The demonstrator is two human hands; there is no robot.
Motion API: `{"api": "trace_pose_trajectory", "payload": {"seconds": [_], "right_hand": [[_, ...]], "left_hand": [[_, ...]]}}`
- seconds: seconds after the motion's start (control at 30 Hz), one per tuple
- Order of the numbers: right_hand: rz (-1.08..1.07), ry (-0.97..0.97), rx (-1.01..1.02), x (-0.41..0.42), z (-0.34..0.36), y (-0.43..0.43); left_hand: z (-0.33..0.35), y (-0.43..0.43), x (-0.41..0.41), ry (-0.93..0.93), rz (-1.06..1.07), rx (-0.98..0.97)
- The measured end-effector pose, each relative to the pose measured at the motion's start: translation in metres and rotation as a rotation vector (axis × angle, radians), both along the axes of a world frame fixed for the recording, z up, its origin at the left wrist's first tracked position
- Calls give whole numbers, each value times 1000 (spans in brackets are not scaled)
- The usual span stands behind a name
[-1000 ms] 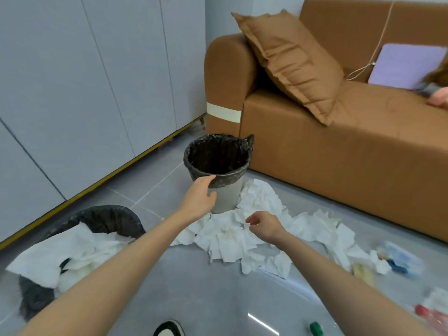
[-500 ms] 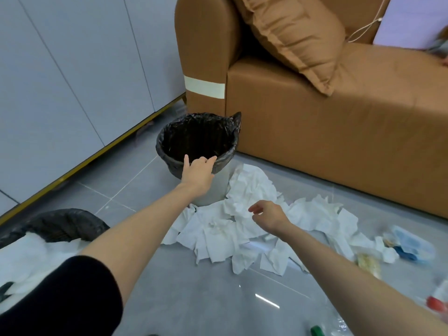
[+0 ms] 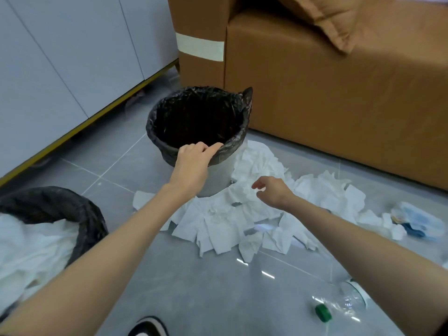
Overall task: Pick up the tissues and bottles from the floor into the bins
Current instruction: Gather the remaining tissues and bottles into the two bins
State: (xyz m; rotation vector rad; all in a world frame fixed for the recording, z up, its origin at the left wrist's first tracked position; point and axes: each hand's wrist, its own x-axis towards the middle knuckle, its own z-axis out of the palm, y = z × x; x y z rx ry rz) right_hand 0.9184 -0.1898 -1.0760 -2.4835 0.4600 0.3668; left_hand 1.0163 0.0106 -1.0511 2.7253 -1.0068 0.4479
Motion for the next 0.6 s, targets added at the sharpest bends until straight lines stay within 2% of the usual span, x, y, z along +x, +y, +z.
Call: {"api": "trace_pose_trajectory", "payload": {"seconds": [0.13,0.2,0.27,0.33,0.43,0.53,0.6], "right_hand": [[78,19,-31,0,-6,6],[105,30,-33,-2,-11,12],[128,51,-35,-7,-21,19],[150,84,-33,-14,-34,27],[240,180,-45,-28,-58,38],[388,298,-181,-46,-80,43],[413,307,-244,-59,-93,44]], "left_hand": [[-2,1,-34,-168,-6,-165],[-7,0,-49,-250,-88,-222],[-16,0,-61,-257,-202,-227],[-30,3,-70,-162,-278,-179],[-61,14,-81,97,-293,-82],[-86,23,-91,389,-197,27],[-101,27,-98,564,-111,80]]}}
